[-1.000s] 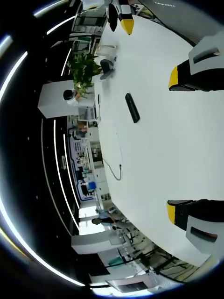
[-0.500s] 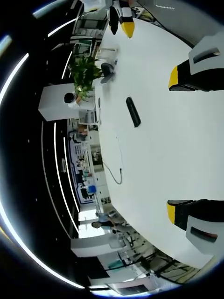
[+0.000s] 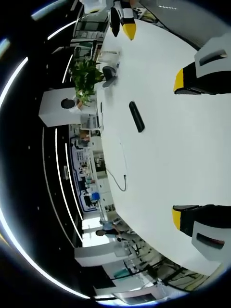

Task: Press the specified remote control buttons in sequence, fully releasing each button before pressing the next.

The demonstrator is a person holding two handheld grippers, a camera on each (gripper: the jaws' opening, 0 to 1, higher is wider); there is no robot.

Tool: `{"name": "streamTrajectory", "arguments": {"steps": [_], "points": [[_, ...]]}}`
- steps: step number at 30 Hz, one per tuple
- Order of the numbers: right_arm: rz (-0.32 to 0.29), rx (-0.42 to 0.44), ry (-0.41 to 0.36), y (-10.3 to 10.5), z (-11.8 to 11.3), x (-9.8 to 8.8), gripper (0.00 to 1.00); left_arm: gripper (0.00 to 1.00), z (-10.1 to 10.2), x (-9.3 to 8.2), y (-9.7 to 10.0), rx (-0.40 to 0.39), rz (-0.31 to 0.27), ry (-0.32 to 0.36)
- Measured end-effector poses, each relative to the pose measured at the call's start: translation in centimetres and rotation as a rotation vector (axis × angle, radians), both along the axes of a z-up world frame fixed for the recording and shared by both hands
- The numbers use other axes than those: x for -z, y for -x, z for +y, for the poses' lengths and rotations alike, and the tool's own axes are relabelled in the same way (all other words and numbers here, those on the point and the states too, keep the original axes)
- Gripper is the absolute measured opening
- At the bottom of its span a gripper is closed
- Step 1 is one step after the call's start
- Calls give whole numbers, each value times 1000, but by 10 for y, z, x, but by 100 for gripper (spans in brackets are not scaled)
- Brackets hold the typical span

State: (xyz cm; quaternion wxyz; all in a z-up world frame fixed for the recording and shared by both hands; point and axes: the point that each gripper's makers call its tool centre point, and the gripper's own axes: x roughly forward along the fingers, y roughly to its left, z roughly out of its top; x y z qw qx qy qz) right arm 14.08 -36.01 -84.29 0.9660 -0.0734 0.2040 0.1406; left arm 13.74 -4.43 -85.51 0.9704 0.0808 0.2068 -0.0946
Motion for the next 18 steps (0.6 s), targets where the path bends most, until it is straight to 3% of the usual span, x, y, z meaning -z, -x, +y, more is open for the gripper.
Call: {"name": "streamTrajectory", "arguments": {"steps": [18], "points": [[-1, -28, -21, 2, 5, -2, 80, 97, -2, 6, 0, 15, 31, -27]]}}
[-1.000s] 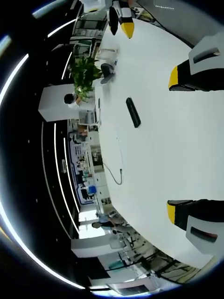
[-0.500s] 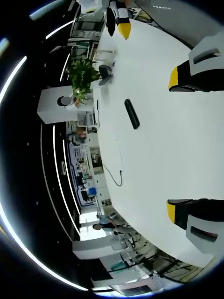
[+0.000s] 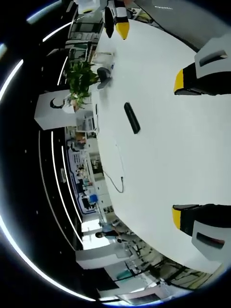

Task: Press the specified remote control buttons in sequence, fully releasing each button before pressing the next.

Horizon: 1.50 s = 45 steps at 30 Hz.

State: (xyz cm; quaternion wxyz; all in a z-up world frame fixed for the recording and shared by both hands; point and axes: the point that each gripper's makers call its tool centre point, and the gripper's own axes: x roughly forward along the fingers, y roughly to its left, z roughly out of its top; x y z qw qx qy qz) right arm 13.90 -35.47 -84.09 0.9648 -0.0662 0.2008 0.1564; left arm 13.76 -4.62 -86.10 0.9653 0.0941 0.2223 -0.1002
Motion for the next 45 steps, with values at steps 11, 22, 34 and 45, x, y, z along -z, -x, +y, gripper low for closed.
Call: {"name": "streamTrajectory", "arguments": {"steps": [11, 22, 34, 45], "points": [[27, -29, 22, 1, 5, 6, 79, 94, -6, -37, -52, 50, -75, 18], [28, -17, 18, 1, 3, 6, 78, 89, -30, -55, -96, 212, -79, -66], [35, -13, 16, 1, 2, 7, 78, 82, -66, -29, -145, 321, 34, -49], [57, -26, 40, 2, 5, 12, 77, 77, -102, -8, -166, 501, 116, -104]]}}
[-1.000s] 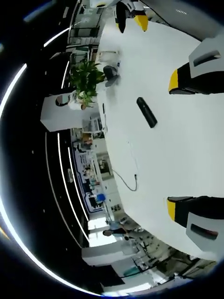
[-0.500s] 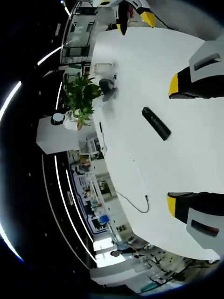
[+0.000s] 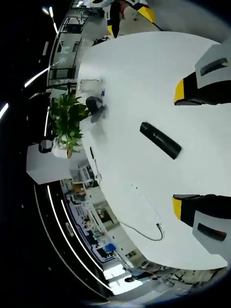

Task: Press the specified remote control buttons in sequence, fully releasing each button before pressing the next.

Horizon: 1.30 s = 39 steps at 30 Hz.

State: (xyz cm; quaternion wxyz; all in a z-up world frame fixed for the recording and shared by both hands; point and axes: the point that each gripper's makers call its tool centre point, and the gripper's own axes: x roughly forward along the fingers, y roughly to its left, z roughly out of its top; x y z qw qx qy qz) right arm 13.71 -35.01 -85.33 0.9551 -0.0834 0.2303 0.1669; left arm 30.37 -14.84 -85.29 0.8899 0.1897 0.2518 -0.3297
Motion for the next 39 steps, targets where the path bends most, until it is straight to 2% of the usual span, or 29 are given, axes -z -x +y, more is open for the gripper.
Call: {"name": "streamTrajectory", "arguments": {"steps": [8, 13, 16, 28, 31, 39], "points": [[5, 24, 8, -1, -5, 2, 76, 71, -11, 26, -13, 62, 89, -15], [23, 13, 26, 0, -3, 6, 75, 61, -21, 38, -24, 108, 125, -23], [26, 12, 32, 0, -3, 7, 75, 60, -23, 51, -32, 121, 154, -57], [60, 23, 58, 0, -6, 15, 74, 52, -44, 80, -63, 168, 181, -114], [66, 22, 59, 0, -6, 16, 74, 52, -48, 85, -66, 176, 196, -94], [70, 11, 66, 0, -4, 17, 74, 50, -43, 115, -72, 167, 233, -142]]}}
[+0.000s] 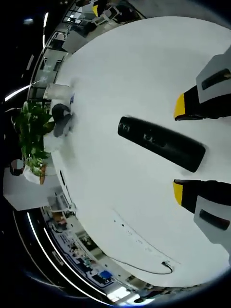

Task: Press the specified remote control buttons in sequence, fully releasing each button before pressing the next.

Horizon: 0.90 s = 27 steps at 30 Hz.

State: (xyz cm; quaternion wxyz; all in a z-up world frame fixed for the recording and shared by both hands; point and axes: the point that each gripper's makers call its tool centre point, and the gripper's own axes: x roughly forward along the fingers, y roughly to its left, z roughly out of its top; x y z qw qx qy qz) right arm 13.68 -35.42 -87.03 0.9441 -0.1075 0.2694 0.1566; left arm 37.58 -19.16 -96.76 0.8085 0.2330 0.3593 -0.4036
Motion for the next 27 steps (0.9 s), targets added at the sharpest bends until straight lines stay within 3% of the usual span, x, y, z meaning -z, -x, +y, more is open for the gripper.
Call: {"name": "streamTrajectory", "arguments": {"steps": [4, 9, 10, 15, 19, 20, 23, 27], "points": [[8, 12, 2, -1, -2, 2, 74, 51, -1, 5, 1, 9, 20, 4], [19, 13, 11, -1, -3, 4, 74, 49, -9, 10, 3, -7, 104, 84], [21, 12, 13, -1, -2, 4, 73, 48, -10, 8, -3, 16, 62, 82], [26, 7, 18, 0, -2, 5, 74, 46, -9, 7, 1, 28, 65, 75], [27, 5, 21, 0, -2, 6, 73, 29, -3, 8, 7, 26, 91, 56], [25, 6, 21, 0, -2, 5, 73, 29, -5, 7, 4, 46, 65, 70], [24, 8, 21, 0, -2, 5, 73, 28, -5, 8, 5, 37, 74, 62], [16, 9, 19, 0, -2, 3, 73, 24, -8, 8, 11, 111, 57, 67]]}}
